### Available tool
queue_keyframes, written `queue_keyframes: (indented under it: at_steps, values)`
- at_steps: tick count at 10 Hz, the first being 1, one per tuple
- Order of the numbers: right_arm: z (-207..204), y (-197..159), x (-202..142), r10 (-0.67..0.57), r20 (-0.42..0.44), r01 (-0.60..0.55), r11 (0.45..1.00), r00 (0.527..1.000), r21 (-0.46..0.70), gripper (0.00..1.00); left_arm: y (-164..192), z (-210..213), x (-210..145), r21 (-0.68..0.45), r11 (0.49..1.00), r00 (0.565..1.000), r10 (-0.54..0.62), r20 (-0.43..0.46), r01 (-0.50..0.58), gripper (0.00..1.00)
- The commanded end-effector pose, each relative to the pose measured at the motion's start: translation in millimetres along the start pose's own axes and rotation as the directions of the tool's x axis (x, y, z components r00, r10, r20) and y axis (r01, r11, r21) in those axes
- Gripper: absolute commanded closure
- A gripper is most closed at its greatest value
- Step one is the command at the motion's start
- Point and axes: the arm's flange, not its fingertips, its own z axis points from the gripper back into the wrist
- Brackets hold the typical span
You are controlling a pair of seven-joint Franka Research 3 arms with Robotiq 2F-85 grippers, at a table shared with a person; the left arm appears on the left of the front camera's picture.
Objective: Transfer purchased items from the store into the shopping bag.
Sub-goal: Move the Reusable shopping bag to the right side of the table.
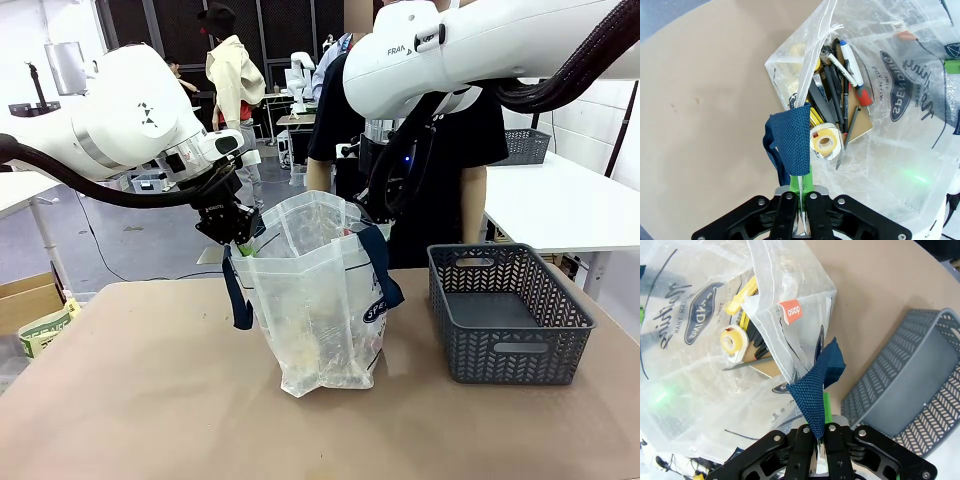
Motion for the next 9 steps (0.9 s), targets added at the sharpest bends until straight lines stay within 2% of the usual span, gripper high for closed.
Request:
queue_keyframes:
  at_steps: [1, 9]
  values:
    - [-0.7, -0.1, -0.4, -0.006, -0.002, 0.006, 1.0, 1.0, 0.002, 1.0, 0.4, -0.7, -2.6, 0.004, 1.0, 1.0, 0.01, 0.01, -0.011, 1.0]
    - [-0.7, -0.1, -0.4, -0.006, -0.002, 0.006, 1.0, 1.0, 0.002, 1.0, 0.4, -0.7, -2.6, 0.004, 1.0, 1.0, 0.01, 0.01, -0.011, 1.0]
